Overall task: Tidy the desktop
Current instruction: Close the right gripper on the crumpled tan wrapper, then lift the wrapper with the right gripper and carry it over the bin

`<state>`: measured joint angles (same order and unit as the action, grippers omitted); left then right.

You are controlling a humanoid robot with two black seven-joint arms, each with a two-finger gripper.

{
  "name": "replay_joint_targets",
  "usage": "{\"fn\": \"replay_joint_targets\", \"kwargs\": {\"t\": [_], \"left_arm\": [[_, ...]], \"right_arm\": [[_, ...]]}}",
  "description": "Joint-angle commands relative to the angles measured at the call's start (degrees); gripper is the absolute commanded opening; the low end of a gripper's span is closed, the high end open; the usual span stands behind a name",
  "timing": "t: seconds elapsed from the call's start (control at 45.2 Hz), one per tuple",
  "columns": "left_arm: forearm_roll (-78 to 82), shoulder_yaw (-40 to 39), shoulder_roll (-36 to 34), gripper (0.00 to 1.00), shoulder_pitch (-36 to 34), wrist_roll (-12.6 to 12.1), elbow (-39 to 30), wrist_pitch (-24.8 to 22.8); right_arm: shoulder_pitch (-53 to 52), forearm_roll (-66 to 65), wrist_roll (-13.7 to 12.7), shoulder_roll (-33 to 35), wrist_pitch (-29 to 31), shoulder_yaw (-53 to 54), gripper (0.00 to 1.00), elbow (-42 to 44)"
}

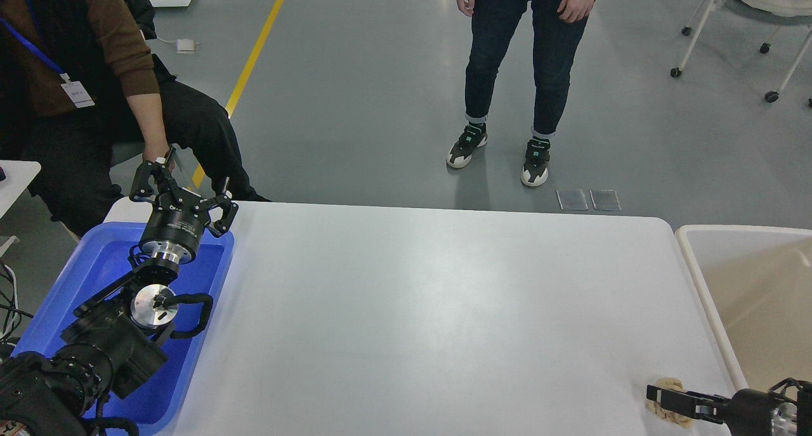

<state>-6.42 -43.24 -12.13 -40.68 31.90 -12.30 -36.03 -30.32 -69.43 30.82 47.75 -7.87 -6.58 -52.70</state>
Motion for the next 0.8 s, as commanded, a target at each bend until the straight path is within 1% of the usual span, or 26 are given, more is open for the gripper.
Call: {"fn": "replay_joint_targets", "kwargs": {"t": [0.0,0.066,0.133,0.155,0.199,0.221,0.465,0.554,0.775], "left_arm": [[0.0,0.0,0.0,1.0,-0.02,0.0,0.0,0.0],[0.0,0.0,0.0,1.0,-0.02,0.0,0.0,0.0],[0.0,0.0,0.0,1.0,-0.02,0.0,0.0,0.0],[0.0,0.0,0.0,1.0,-0.02,0.0,0.0,0.0],[0.0,0.0,0.0,1.0,-0.02,0.0,0.0,0.0],[0.0,0.0,0.0,1.0,-0.02,0.0,0.0,0.0],[0.0,0.0,0.0,1.0,-0.02,0.0,0.0,0.0],[0.0,0.0,0.0,1.0,-0.02,0.0,0.0,0.0],[0.0,0.0,0.0,1.0,-0.02,0.0,0.0,0.0]], "right_arm": [[0.09,-0.09,1.78,-2.39,-4.69,-4.05,0.54,3.04],[-0.17,0.17,3.01,-3.54,-6.46,-6.07,0.4,4.09],[-0.26,0.43,3.28,-3.63,-6.99,-6.95,0.25,4.71],[-0.17,0.44,3.28,-3.63,-6.99,-6.96,0.18,5.06],[-0.09,0.61,3.36,-3.63,-6.99,-6.96,0.01,5.33],[-0.09,0.61,3.37,-3.63,-6.99,-6.96,0.0,5.41],[-0.96,3.24,3.8,-2.75,-7.08,-5.55,0.0,5.5],[-2.19,5.7,5.65,-2.05,-7.08,-5.55,0.0,5.42],[-6.23,11.68,11.71,1.56,-6.73,-5.29,0.0,2.34]]}}
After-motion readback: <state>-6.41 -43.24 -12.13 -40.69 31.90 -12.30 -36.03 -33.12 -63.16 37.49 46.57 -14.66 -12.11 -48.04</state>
